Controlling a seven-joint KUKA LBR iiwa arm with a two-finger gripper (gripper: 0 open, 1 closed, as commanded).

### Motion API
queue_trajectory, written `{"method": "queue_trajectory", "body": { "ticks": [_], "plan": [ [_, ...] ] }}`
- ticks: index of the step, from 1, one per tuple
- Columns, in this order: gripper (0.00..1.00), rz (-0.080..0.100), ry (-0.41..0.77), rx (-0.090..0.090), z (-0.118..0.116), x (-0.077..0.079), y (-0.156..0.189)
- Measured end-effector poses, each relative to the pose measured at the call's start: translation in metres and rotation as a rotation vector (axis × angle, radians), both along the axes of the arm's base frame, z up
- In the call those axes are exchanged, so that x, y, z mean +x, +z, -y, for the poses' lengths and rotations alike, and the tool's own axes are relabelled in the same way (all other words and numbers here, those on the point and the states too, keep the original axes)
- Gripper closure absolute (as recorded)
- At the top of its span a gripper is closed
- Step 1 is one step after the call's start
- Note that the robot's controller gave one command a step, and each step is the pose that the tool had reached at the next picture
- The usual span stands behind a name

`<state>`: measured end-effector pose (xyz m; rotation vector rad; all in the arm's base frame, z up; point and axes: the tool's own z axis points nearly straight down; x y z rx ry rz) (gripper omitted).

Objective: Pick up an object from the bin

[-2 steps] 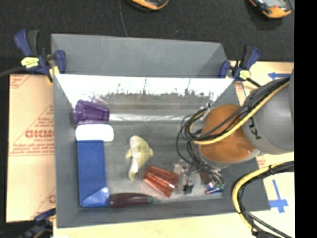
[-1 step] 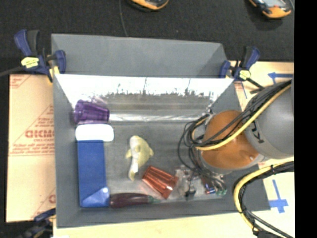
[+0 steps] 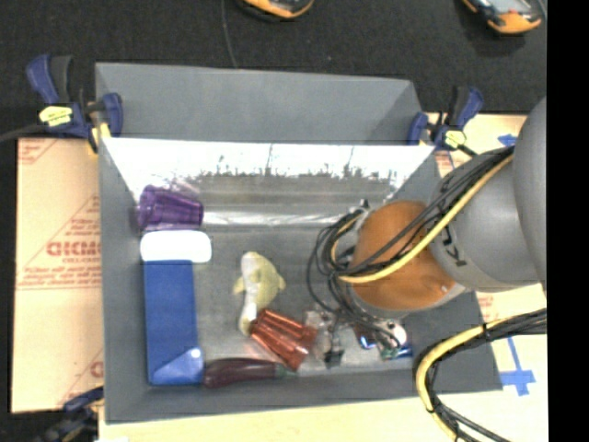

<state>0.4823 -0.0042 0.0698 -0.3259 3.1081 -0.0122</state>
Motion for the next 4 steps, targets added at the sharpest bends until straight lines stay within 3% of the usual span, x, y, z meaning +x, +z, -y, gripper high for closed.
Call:
{"method": "queue_trajectory", "body": {
  "ticks": [1, 2, 3, 4],
  "plan": [
    [0.00, 0.001, 0.000, -0.002, -0.022, 0.007, 0.010],
    [0.00, 0.001, 0.001, -0.002, -0.021, 0.006, 0.010],
    [0.00, 0.001, 0.083, -0.006, -0.040, -0.001, 0.005],
    [1.00, 0.005, -0.140, 0.001, -0.075, -0.003, 0.000]
  ]
}}
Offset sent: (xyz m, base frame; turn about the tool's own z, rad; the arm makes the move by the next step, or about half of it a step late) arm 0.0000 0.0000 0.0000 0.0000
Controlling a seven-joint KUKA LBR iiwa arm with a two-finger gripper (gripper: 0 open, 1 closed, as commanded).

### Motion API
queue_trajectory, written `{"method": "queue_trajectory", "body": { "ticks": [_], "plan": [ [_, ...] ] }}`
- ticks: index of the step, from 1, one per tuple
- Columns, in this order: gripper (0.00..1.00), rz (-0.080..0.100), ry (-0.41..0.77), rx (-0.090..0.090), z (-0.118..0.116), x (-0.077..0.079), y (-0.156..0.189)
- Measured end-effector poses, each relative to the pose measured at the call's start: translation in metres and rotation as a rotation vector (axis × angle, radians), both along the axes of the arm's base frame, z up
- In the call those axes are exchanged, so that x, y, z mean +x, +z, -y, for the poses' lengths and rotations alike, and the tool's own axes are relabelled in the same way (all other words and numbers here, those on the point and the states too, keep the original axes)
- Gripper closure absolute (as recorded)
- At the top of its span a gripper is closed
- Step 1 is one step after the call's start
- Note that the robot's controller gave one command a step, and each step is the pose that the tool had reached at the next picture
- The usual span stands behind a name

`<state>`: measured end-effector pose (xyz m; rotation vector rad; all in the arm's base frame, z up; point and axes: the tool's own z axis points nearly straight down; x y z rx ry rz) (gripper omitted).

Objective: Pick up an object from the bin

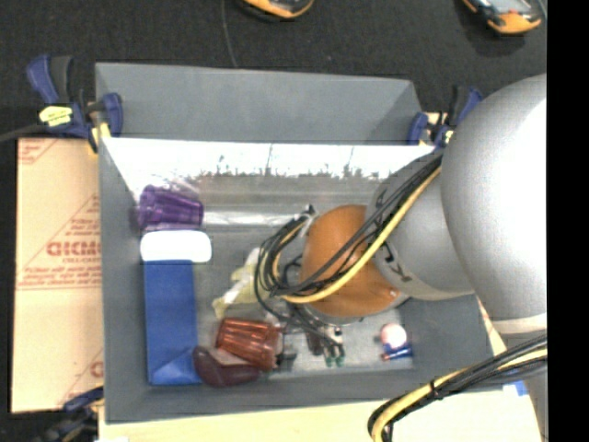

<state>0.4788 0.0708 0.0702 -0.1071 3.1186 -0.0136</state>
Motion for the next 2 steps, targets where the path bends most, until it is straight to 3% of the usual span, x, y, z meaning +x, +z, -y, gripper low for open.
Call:
{"method": "queue_trajectory", "body": {
  "ticks": [2],
  "plan": [
    [1.00, 0.000, 0.003, -0.001, 0.0005, 0.0001, 0.0000]
  ]
}}
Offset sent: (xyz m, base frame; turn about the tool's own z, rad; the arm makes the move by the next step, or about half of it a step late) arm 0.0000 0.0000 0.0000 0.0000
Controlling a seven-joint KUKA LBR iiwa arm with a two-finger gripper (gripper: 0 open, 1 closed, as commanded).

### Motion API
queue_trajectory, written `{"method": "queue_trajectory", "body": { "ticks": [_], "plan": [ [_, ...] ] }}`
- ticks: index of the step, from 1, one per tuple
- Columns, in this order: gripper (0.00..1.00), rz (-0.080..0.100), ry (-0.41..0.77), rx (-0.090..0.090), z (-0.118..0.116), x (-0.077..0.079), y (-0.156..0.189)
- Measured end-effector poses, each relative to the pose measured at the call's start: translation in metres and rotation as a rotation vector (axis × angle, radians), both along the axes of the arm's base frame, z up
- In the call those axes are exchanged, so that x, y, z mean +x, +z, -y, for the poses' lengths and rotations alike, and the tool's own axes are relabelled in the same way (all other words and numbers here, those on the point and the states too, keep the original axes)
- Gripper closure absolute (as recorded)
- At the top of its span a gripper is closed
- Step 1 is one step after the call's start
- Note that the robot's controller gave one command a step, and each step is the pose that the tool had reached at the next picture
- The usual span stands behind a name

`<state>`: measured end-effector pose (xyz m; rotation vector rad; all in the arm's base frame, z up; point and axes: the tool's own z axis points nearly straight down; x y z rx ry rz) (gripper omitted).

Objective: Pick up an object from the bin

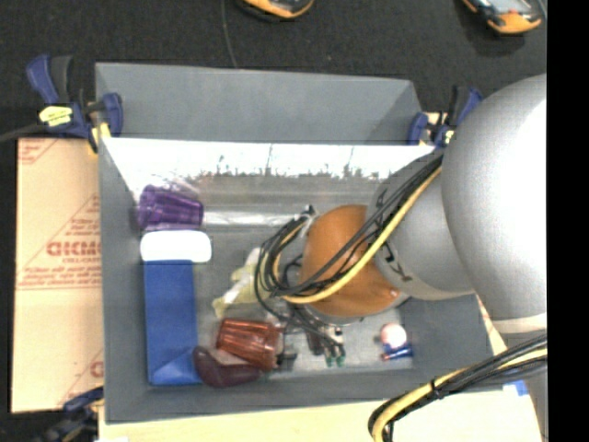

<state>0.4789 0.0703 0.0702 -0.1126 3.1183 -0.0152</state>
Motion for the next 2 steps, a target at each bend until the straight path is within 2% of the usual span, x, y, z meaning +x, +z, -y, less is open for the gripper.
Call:
{"method": "queue_trajectory", "body": {
  "ticks": [2],
  "plan": [
    [1.00, 0.000, 0.003, 0.000, 0.0001, 0.0001, 0.0000]
  ]
}}
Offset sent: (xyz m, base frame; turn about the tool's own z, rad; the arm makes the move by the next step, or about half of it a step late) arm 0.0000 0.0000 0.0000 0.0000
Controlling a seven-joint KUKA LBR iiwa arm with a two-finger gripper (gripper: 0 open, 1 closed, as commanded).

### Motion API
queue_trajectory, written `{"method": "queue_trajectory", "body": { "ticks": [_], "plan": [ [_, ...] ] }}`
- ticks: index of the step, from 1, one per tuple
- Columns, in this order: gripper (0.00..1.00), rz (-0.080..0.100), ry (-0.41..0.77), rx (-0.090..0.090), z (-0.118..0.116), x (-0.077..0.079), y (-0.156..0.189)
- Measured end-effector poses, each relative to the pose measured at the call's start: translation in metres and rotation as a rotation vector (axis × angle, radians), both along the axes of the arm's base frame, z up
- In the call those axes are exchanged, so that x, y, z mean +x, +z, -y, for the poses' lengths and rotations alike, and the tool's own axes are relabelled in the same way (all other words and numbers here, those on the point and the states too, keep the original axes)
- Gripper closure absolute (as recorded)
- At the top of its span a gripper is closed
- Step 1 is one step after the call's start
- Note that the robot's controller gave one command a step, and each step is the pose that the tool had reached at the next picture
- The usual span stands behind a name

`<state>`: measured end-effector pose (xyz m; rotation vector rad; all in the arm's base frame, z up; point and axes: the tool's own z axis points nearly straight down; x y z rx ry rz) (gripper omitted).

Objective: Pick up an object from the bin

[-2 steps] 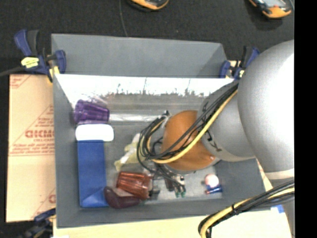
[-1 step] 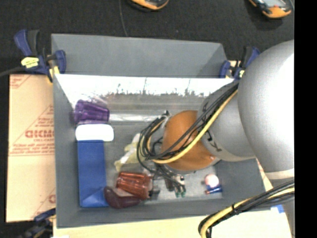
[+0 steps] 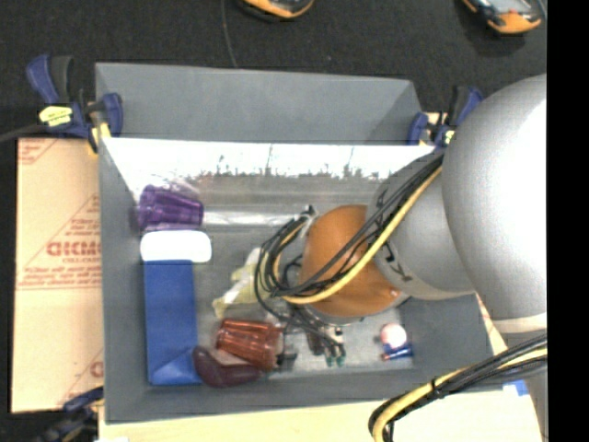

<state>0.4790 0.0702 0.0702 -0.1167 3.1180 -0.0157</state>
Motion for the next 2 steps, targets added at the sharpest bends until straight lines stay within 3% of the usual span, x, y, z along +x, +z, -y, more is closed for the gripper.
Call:
{"method": "queue_trajectory", "body": {
  "ticks": [2],
  "plan": [
    [1.00, 0.000, 0.002, 0.000, 0.0001, 0.0000, 0.0000]
  ]
}}
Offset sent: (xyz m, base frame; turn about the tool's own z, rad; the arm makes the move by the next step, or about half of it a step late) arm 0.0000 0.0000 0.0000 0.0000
